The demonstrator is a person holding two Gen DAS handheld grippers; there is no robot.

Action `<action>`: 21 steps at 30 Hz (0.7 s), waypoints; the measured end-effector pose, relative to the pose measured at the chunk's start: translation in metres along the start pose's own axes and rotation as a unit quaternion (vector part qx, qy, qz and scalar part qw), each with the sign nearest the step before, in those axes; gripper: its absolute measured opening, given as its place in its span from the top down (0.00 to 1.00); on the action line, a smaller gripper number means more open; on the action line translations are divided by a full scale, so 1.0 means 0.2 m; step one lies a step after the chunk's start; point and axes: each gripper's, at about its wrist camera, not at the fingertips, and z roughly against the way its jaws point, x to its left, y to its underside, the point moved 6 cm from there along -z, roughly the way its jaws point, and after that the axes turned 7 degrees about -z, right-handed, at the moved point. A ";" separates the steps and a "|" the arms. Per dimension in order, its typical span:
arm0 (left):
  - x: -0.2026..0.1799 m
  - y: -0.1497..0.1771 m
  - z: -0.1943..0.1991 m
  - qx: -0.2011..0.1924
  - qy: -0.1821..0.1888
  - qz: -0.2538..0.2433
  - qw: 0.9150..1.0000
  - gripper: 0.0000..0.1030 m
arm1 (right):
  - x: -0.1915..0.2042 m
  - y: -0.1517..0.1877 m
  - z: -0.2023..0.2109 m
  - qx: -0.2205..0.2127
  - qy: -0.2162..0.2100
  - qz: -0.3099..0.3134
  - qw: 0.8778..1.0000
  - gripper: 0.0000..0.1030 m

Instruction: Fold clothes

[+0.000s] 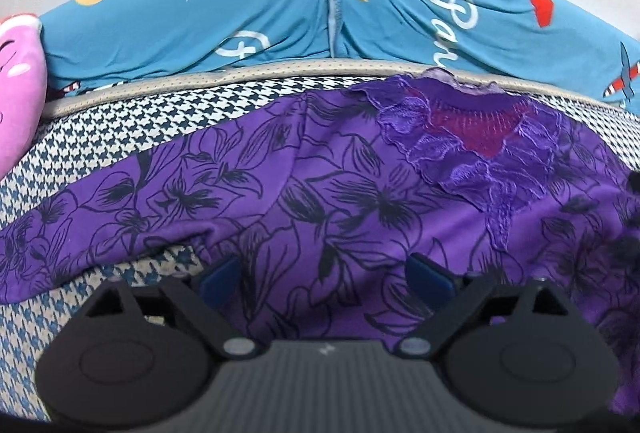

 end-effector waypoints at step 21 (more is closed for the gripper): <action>-0.17 0.08 -0.06 0.029 0.051 -0.001 0.998 0.10 | -0.74 -0.16 -0.12 -0.040 0.065 -0.063 0.995 0.40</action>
